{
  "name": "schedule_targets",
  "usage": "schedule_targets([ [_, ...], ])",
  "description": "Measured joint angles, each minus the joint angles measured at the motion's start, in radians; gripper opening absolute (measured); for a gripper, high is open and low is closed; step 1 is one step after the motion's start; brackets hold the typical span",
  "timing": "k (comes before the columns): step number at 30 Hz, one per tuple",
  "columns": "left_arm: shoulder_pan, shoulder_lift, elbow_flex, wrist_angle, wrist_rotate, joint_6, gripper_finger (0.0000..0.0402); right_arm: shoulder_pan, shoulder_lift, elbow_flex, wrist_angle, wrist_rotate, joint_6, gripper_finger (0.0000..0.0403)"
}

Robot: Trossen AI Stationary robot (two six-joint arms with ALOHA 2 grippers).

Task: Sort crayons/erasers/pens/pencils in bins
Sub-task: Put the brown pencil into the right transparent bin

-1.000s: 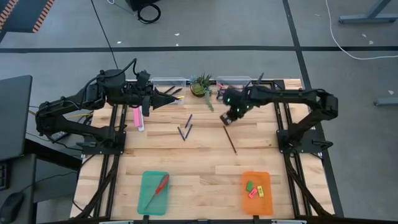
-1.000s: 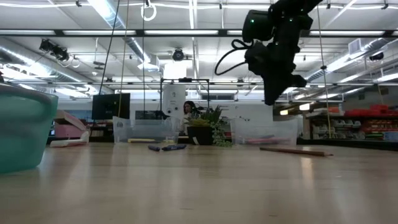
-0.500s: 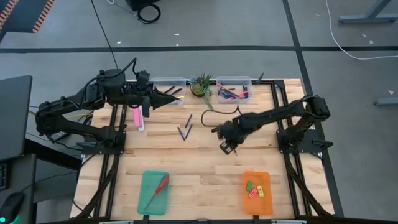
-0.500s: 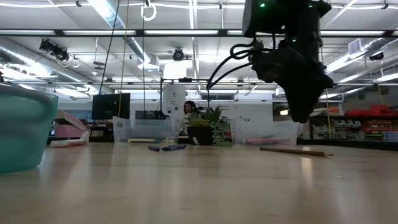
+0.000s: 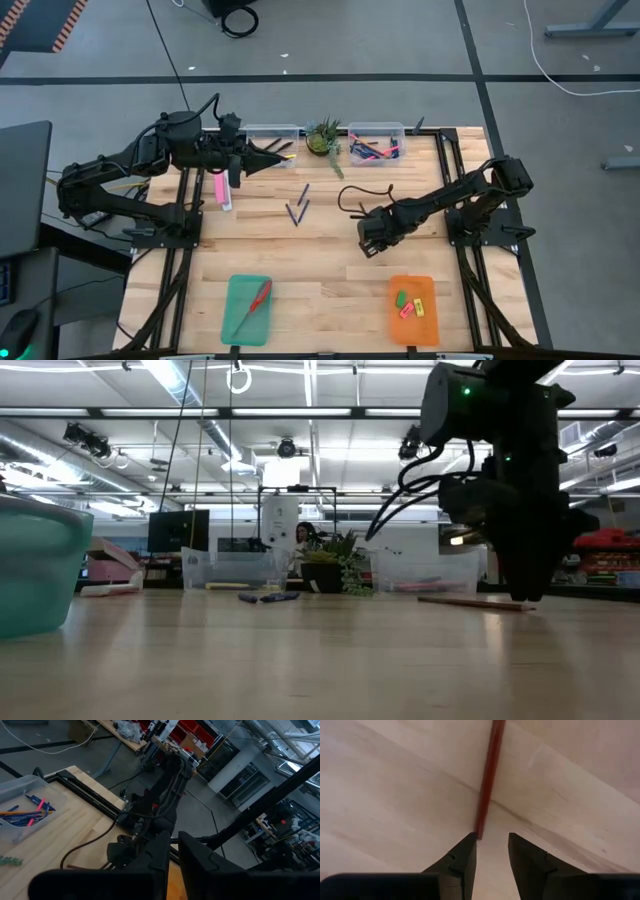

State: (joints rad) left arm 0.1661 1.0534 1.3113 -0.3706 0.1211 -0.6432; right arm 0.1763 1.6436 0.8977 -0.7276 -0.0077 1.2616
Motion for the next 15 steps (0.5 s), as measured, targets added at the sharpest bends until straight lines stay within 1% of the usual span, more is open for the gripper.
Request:
schedule_targets([
  [7, 0.000, 0.000, 0.000, -0.001, 0.000, 0.000, 0.0048, -0.007, 0.000, -0.003, 0.026, 0.027, 0.073, 0.0119],
  [10, 0.000, 0.000, 0.000, -0.001, 0.001, -0.001, 0.0048, -0.003, 0.000, -0.003, 0.026, 0.050, 0.075, 0.0119],
  [15, 0.000, 0.000, 0.000, -0.001, 0.001, 0.000, 0.0046, -0.004, 0.000, -0.009, 0.032, 0.059, 0.075, 0.0119],
])
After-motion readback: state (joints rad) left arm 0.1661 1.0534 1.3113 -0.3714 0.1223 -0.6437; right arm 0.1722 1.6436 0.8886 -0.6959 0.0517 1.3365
